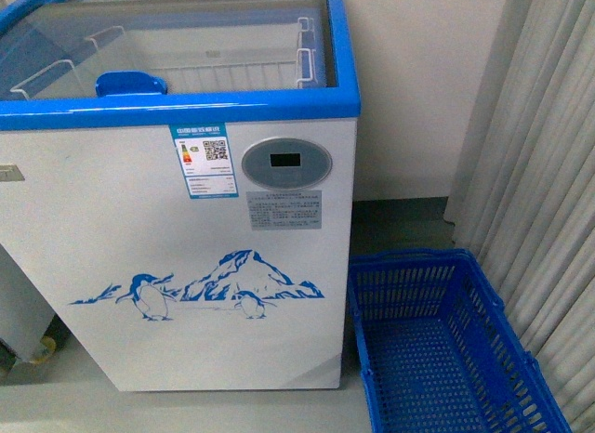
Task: Put drink in fridge
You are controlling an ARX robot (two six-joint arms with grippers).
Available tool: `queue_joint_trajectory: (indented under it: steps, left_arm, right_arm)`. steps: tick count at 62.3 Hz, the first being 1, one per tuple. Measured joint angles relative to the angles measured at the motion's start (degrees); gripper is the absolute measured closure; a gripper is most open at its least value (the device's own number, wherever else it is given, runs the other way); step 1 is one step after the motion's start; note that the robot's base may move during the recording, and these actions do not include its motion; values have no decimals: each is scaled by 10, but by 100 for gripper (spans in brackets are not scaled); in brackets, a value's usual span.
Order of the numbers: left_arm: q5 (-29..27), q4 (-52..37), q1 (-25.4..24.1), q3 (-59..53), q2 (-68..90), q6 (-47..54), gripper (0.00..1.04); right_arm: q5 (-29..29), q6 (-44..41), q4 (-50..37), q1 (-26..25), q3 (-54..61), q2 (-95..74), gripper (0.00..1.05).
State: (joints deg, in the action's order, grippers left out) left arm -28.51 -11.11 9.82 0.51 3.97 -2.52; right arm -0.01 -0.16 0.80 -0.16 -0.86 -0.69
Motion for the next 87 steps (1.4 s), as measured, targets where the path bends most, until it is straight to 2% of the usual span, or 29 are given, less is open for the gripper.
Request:
queue_joint_trajectory:
  steps: [3, 5, 15, 27, 38, 51, 73, 87]
  left_arm:
    - [-26, 3, 7, 2, 21, -7, 8]
    - [-18, -2, 9, 3, 45, -7, 8]
    - [92, -37, 11, 40, 173, 26, 8]
    - [151, -110, 11, 104, 312, 86, 8]
    - [204, -173, -15, 148, 453, 130, 8]
    - [279, -193, -64, 206, 575, 166, 8]
    - [320, -214, -98, 307, 748, 217, 8]
    - [353, -207, -115, 416, 878, 247, 8]
  right_arm:
    - [0, 0, 0, 0, 0, 0, 71]
    - [0, 0, 0, 0, 0, 0, 71]
    - [0, 0, 0, 0, 0, 0, 71]
    - [-1, 0, 0, 0, 0, 0, 71]
    - [0, 0, 0, 0, 0, 0, 71]
    - [0, 0, 0, 0, 0, 0, 71]
    - [0, 0, 0, 0, 0, 0, 71]
    - [0, 0, 0, 0, 0, 0, 71]
